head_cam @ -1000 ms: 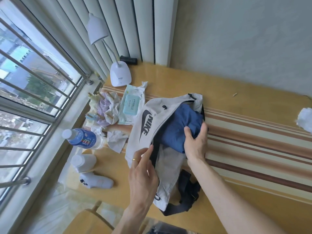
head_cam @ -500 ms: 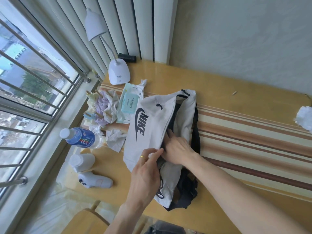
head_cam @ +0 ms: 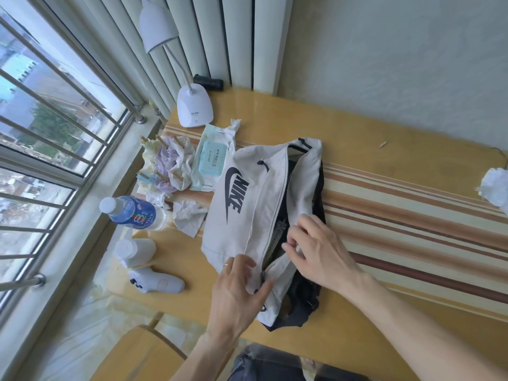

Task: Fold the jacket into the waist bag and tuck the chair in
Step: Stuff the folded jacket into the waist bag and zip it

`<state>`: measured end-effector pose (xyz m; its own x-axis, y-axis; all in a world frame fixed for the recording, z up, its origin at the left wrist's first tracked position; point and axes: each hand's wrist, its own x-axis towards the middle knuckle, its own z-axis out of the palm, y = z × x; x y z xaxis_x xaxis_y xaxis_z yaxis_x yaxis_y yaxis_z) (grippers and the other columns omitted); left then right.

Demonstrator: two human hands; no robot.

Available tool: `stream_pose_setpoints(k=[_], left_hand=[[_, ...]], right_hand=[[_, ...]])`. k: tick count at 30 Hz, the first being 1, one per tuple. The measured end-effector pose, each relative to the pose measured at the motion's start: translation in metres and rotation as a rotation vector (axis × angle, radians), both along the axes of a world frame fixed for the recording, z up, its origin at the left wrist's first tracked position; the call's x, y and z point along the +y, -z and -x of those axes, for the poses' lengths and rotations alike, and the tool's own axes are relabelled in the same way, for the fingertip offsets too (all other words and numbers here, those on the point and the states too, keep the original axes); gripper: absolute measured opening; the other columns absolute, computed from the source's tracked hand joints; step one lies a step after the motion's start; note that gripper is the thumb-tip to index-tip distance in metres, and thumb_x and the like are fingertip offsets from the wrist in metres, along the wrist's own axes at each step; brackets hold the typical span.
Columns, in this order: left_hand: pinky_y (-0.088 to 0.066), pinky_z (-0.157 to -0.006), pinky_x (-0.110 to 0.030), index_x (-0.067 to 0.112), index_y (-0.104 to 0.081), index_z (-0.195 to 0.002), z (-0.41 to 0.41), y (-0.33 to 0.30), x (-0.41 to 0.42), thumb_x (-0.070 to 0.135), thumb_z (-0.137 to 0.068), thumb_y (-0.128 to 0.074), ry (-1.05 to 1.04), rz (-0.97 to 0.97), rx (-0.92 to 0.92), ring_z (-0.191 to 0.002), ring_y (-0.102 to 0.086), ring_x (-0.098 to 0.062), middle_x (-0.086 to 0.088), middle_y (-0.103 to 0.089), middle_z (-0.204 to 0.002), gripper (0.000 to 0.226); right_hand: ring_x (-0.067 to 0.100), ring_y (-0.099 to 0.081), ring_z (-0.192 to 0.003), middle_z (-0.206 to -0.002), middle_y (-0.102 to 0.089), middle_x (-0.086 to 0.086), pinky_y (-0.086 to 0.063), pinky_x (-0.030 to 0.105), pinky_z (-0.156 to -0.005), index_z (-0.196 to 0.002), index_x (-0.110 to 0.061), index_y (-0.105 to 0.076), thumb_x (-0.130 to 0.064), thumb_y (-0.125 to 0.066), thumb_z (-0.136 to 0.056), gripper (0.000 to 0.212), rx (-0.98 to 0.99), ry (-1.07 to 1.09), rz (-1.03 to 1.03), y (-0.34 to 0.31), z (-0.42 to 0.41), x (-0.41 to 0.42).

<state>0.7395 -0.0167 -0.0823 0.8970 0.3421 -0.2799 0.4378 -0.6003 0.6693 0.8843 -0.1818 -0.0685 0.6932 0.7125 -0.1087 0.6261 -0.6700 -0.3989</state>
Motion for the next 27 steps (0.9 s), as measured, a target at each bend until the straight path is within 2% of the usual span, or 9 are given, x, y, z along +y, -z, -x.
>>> stream_pose_setpoints(k=[3,6,10,12,15,20,22,25,27], left_hand=[[-0.051,-0.058,-0.023,0.029,-0.053,-0.099,0.009,0.003,-0.007,0.032,-0.083,-0.076,-0.012,0.024,0.029,-0.062,-0.061,-0.003,0.015,-0.063,-0.069,0.028],[-0.055,-0.06,-0.019,0.022,-0.066,-0.09,0.008,-0.008,-0.008,0.015,-0.081,-0.079,-0.19,0.224,0.04,-0.063,-0.069,-0.004,0.012,-0.071,-0.067,0.017],[-0.055,-0.063,-0.02,0.02,-0.07,-0.084,0.01,-0.031,-0.003,0.006,-0.082,-0.073,-0.216,0.424,0.009,-0.068,-0.072,-0.012,0.007,-0.076,-0.075,0.015],[-0.055,-0.066,-0.023,0.024,-0.063,-0.092,0.014,-0.033,0.002,0.004,-0.076,-0.069,-0.138,0.363,-0.024,-0.072,-0.069,-0.016,0.006,-0.071,-0.082,0.026],[-0.048,-0.065,-0.017,0.028,-0.05,-0.102,0.015,-0.022,0.007,0.019,-0.073,-0.072,0.019,0.098,-0.028,-0.075,-0.061,-0.008,0.013,-0.061,-0.09,0.038],[-0.052,-0.056,-0.032,0.021,-0.052,-0.093,0.004,-0.002,0.003,0.024,-0.085,-0.072,0.007,-0.054,-0.088,-0.062,-0.062,-0.011,0.011,-0.065,-0.074,0.022],[-0.051,-0.055,-0.033,0.022,-0.052,-0.085,0.005,0.0,0.0,0.028,-0.088,-0.073,-0.042,-0.063,-0.059,-0.059,-0.062,-0.013,0.01,-0.064,-0.069,0.022],[-0.05,-0.055,-0.033,0.021,-0.05,-0.076,0.009,0.001,0.0,0.022,-0.084,-0.076,-0.062,-0.091,-0.025,-0.058,-0.059,-0.014,0.01,-0.058,-0.067,0.028],[-0.048,-0.053,-0.031,0.02,-0.048,-0.073,0.009,0.003,0.001,0.018,-0.082,-0.077,-0.059,-0.103,-0.012,-0.057,-0.055,-0.014,0.01,-0.055,-0.066,0.03]], right_hand=[[0.01,-0.05,-0.081,-0.095,-0.049,-0.007,-0.049,0.025,-0.07,-0.097,-0.021,-0.054,-0.033,-0.057,-0.095,0.012,0.099,-0.062,-0.04,-0.009,0.025,0.008],[0.011,-0.055,-0.085,-0.102,-0.056,-0.006,-0.052,0.025,-0.075,-0.115,-0.021,-0.056,-0.023,-0.064,-0.089,0.027,0.185,-0.183,-0.011,-0.004,0.048,0.012],[0.015,-0.054,-0.071,-0.081,-0.057,-0.002,-0.052,0.036,-0.061,-0.095,-0.013,-0.065,-0.009,-0.06,-0.088,0.009,0.215,-0.168,-0.121,0.002,0.059,0.022],[0.016,-0.06,-0.07,-0.081,-0.064,0.0,-0.055,0.036,-0.063,-0.095,-0.011,-0.072,-0.009,-0.058,-0.091,0.015,0.246,-0.125,-0.172,-0.001,0.057,0.026],[0.011,-0.071,-0.079,-0.094,-0.076,-0.002,-0.059,0.026,-0.075,-0.107,-0.013,-0.078,-0.013,-0.065,-0.091,0.021,0.31,-0.036,-0.258,-0.015,0.053,0.028],[0.008,-0.073,-0.08,-0.094,-0.08,-0.003,-0.059,0.025,-0.077,-0.103,-0.016,-0.081,-0.014,-0.071,-0.088,0.019,0.314,-0.063,-0.231,-0.031,0.041,0.031],[0.005,-0.072,-0.072,-0.089,-0.081,-0.004,-0.059,0.021,-0.073,-0.102,-0.017,-0.082,-0.015,-0.074,-0.088,0.016,0.35,0.01,-0.199,-0.035,0.023,0.03],[0.008,-0.069,-0.055,-0.08,-0.08,-0.006,-0.051,0.012,-0.051,-0.101,-0.015,-0.082,-0.016,-0.077,-0.087,0.015,0.432,0.168,-0.183,-0.038,-0.01,0.03],[0.011,-0.068,-0.05,-0.075,-0.079,-0.006,-0.046,0.013,-0.043,-0.101,-0.014,-0.082,-0.016,-0.076,-0.088,0.014,0.42,0.233,-0.173,-0.035,-0.033,0.033]])
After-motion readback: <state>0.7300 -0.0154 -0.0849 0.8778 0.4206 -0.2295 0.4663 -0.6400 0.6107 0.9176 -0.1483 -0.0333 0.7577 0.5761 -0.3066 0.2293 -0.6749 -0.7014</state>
